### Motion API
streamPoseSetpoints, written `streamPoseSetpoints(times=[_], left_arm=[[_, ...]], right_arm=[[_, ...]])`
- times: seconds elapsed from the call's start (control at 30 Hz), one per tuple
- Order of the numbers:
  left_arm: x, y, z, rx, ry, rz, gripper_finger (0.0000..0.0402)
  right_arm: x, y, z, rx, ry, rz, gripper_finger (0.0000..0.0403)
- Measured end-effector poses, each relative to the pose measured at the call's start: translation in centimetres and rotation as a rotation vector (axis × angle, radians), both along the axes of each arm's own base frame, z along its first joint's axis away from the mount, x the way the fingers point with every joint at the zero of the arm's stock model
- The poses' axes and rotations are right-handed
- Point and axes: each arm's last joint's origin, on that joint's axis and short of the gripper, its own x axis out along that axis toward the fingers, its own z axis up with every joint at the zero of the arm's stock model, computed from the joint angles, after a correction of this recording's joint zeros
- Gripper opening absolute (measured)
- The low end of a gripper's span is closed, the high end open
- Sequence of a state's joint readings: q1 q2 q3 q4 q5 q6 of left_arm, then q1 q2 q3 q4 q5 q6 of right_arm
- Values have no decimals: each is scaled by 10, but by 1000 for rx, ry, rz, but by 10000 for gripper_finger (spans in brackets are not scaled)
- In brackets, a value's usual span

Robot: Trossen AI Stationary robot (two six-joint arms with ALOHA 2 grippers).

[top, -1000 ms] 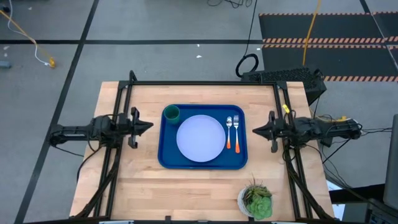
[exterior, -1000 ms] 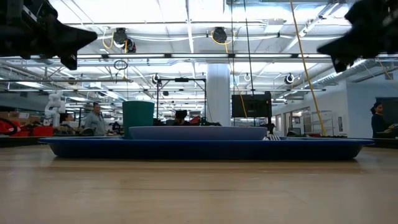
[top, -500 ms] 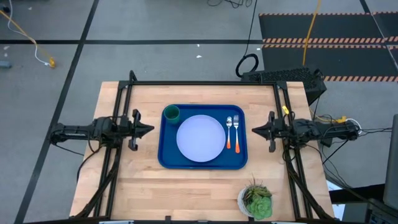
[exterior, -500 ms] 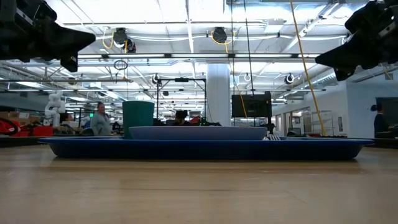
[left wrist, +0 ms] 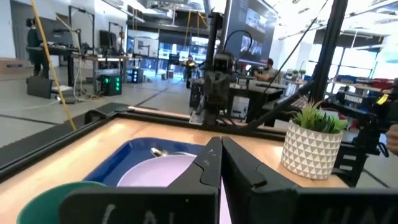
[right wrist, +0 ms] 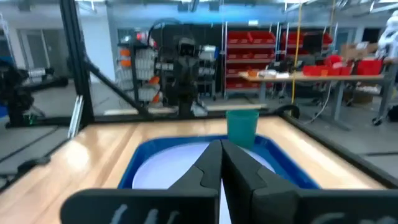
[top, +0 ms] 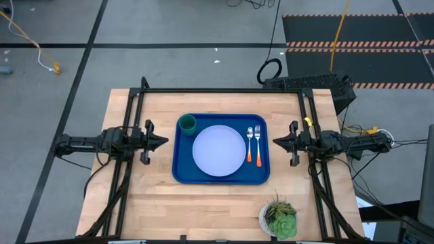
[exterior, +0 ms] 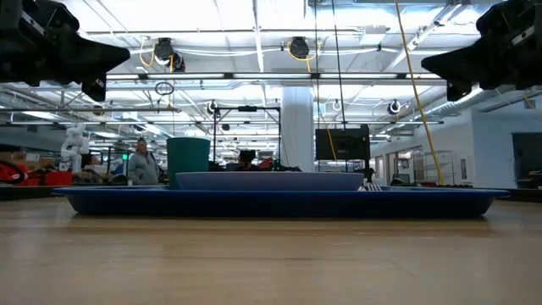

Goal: Pick and place plate/cup/fork/spoon on tray
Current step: Return to Home Position

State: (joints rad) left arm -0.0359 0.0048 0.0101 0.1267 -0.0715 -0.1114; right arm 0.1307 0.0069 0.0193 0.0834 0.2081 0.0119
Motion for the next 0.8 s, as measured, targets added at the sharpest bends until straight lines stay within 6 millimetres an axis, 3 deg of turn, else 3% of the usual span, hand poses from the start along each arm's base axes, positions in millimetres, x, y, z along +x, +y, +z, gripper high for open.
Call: streamPoseSetpoints(times=[0.33, 0.8], left_arm=[[0, 0, -4, 129, 44, 16, 5], [0, 0, -4, 134, 44, 16, 5]], right_arm=[[0, 0, -1, -1, 12, 0, 0], [0, 0, -1, -7, 12, 0, 0]])
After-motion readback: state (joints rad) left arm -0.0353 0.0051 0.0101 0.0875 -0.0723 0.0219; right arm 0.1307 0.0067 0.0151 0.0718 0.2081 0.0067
